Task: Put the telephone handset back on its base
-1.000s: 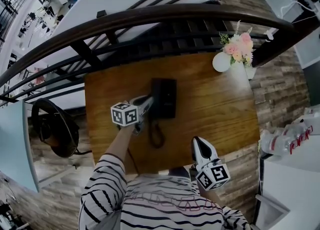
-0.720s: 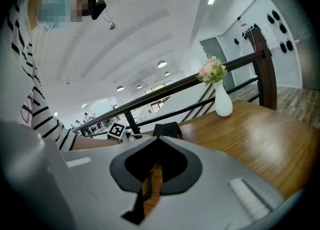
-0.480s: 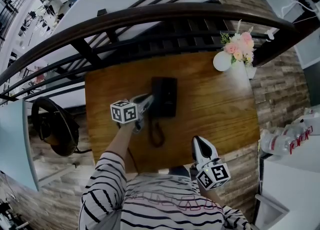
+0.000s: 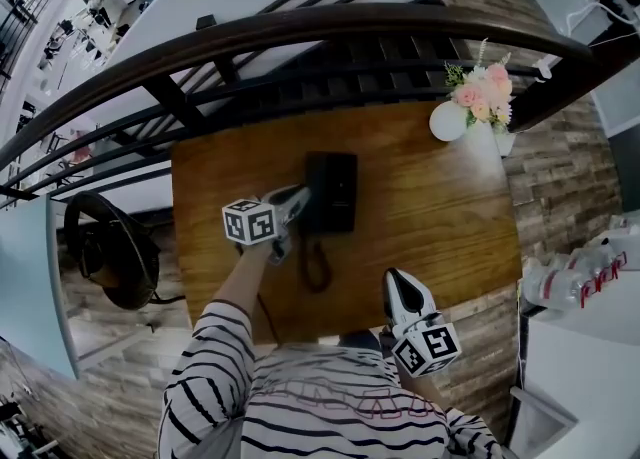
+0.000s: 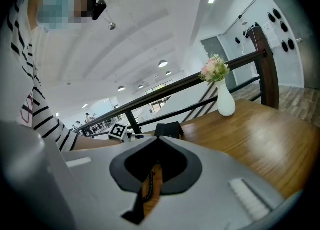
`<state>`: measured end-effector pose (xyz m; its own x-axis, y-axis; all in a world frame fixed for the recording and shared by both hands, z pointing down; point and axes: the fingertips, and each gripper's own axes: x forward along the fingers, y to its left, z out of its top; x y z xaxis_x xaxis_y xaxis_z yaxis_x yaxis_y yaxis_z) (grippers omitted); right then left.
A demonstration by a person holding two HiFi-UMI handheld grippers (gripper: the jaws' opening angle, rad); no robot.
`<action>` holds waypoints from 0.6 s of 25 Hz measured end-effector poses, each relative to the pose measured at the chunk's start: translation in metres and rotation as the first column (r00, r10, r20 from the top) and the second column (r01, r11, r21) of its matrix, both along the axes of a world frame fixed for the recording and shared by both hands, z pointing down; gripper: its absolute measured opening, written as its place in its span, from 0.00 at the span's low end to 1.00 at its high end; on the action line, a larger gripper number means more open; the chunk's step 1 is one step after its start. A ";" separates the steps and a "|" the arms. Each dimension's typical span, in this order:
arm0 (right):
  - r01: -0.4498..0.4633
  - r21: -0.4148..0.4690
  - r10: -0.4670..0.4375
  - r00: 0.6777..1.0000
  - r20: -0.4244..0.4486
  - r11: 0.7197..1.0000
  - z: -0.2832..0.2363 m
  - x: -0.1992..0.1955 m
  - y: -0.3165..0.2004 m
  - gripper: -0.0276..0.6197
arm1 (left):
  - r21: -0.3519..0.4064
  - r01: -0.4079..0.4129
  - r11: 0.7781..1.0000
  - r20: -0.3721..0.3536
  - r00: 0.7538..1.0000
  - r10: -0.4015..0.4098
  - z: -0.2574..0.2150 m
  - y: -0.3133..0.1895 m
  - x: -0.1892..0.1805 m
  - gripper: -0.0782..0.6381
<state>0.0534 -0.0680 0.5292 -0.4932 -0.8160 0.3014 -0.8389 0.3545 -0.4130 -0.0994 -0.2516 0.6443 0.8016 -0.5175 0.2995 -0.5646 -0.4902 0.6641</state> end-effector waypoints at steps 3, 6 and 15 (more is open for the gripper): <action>0.003 -0.001 -0.003 1.000 -0.001 1.000 0.002 0.000 0.000 0.04 | 0.005 -0.005 1.000 0.013 1.000 0.005 0.000 0.001 0.002 0.16; 0.003 -0.005 -0.003 1.000 0.000 1.000 0.001 -0.001 -0.001 0.04 | 0.013 -0.009 1.000 0.030 1.000 0.008 0.001 0.001 0.002 0.17; 0.005 0.010 -0.005 1.000 -0.005 1.000 -0.006 0.001 0.001 0.04 | 0.033 -0.014 0.999 0.067 0.998 0.012 -0.005 0.006 0.001 0.18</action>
